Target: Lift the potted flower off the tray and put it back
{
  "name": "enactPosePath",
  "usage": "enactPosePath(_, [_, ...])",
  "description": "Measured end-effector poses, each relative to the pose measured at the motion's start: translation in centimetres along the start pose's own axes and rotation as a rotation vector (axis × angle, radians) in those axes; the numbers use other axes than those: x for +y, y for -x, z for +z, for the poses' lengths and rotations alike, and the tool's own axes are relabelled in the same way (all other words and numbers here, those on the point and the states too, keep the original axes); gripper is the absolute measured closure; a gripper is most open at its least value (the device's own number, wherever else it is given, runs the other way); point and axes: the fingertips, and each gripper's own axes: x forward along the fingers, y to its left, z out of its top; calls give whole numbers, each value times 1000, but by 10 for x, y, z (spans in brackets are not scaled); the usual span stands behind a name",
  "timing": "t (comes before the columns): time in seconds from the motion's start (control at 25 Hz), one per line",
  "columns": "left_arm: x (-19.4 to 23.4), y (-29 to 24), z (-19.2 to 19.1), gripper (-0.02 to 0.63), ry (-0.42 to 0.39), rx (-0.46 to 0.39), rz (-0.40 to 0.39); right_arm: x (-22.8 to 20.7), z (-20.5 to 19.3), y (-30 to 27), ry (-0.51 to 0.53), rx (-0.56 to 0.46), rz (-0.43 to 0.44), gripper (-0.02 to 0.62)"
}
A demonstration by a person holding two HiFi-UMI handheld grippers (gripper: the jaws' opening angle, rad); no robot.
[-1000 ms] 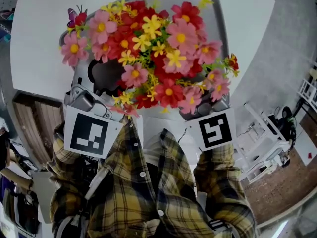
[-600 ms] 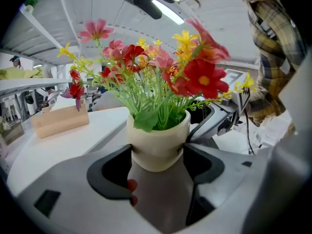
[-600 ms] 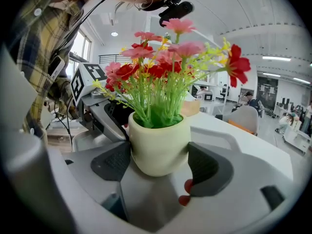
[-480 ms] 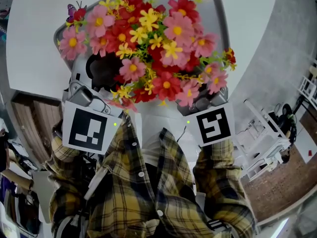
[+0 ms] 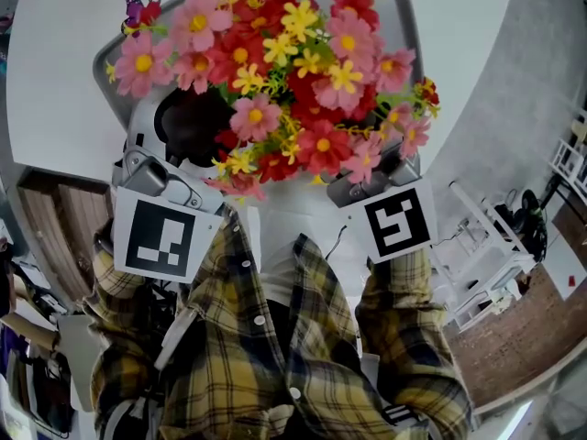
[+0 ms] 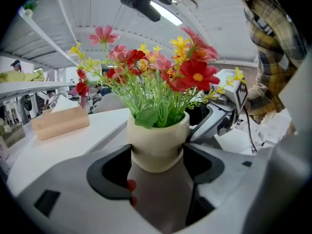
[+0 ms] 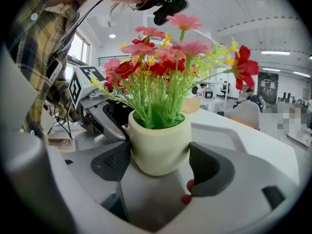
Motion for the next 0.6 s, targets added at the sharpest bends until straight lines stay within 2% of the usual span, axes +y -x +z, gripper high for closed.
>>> enactPosePath(0.6, [8,15,1,284,-15,-11,62,-12,-2,22,-6,31,-60,238])
